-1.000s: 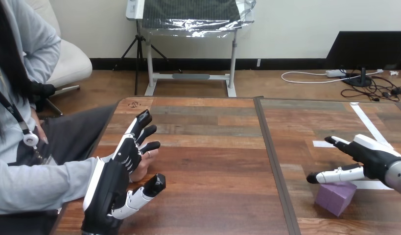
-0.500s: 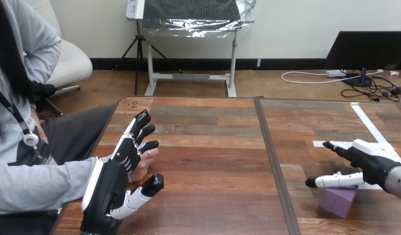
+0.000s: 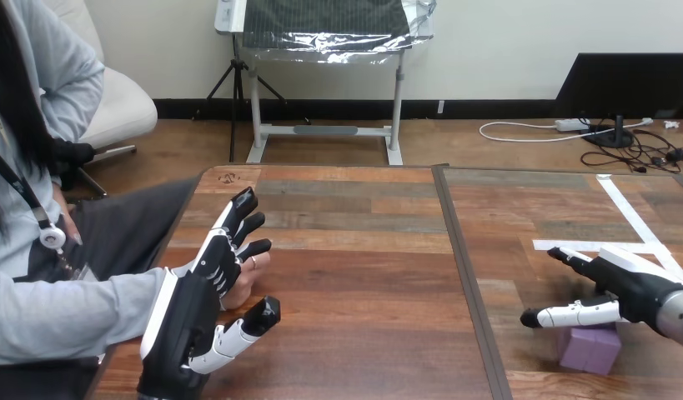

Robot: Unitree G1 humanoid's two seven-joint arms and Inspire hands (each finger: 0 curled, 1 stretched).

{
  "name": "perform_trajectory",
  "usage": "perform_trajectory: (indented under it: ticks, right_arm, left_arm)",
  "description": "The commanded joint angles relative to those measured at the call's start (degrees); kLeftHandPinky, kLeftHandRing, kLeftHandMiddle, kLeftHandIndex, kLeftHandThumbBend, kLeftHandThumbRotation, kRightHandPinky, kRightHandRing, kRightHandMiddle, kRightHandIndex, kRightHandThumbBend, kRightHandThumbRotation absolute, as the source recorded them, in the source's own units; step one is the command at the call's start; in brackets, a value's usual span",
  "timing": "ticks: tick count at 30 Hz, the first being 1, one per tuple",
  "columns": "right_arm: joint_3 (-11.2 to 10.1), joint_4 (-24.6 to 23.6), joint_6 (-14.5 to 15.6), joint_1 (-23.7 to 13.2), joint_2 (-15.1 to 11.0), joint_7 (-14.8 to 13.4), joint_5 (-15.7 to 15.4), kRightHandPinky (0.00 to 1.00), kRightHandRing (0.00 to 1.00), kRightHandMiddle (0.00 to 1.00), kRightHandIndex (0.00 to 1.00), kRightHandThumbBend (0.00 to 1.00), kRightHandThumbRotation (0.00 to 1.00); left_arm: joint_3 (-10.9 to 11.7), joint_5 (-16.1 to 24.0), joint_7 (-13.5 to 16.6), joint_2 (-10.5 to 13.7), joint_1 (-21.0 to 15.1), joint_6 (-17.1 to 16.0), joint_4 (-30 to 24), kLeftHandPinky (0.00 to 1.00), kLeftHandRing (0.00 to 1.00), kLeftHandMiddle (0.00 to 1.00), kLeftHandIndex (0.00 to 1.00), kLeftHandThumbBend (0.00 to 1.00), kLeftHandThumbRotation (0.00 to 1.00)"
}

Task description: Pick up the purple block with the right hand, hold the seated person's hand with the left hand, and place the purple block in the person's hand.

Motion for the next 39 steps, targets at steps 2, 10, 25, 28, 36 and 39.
perform_trajectory:
  ticks: [2, 10, 25, 28, 36, 39]
  right_arm:
    - [-1.03, -3.68, -1.08, -0.79, -2.23, -0.24, 1.2, 0.94, 1.0, 1.0, 1.0, 1.0, 0.62]
    - [-1.59, -5.36, -0.89, -0.05, -2.54, 0.61, 2.1, 0.94, 1.0, 1.0, 1.0, 1.0, 0.63]
    - [-3.23, -9.85, -1.22, 2.36, -3.93, 3.34, 4.61, 0.94, 1.0, 1.0, 1.0, 1.0, 0.59]
    - [-3.4, -10.97, -1.0, 2.96, -4.31, 3.87, 4.95, 0.94, 1.0, 1.0, 1.0, 1.0, 0.59]
    - [-3.86, -13.83, -0.64, 4.59, -5.39, 5.31, 5.81, 0.94, 1.0, 1.0, 1.0, 1.0, 0.6]
    - [-4.27, -14.95, -0.43, 5.28, -5.75, 5.93, 6.32, 0.94, 1.0, 1.0, 1.0, 1.0, 0.6]
  left_arm:
    - [0.56, -0.08, 0.3, -0.01, -3.85, -0.28, -0.13, 0.82, 0.92, 0.95, 0.94, 1.0, 0.71]
    - [0.62, 0.5, 0.82, -0.08, -4.13, -0.39, 0.2, 0.81, 0.91, 0.95, 0.94, 1.0, 0.71]
    - [0.61, 0.43, 0.75, -0.4, -4.57, -0.61, 0.59, 0.81, 0.91, 0.95, 0.94, 1.0, 0.72]
    - [0.66, 0.75, 1.03, -0.32, -4.55, -0.61, 0.61, 0.81, 0.91, 0.95, 0.94, 1.0, 0.72]
    - [0.75, 1.66, 2.06, -0.19, -4.59, -0.79, 0.95, 0.81, 0.91, 0.95, 0.94, 1.0, 0.73]
    - [0.72, 1.75, 2.26, -0.22, -4.61, -0.68, 1.02, 0.81, 0.91, 0.95, 0.94, 1.0, 0.73]
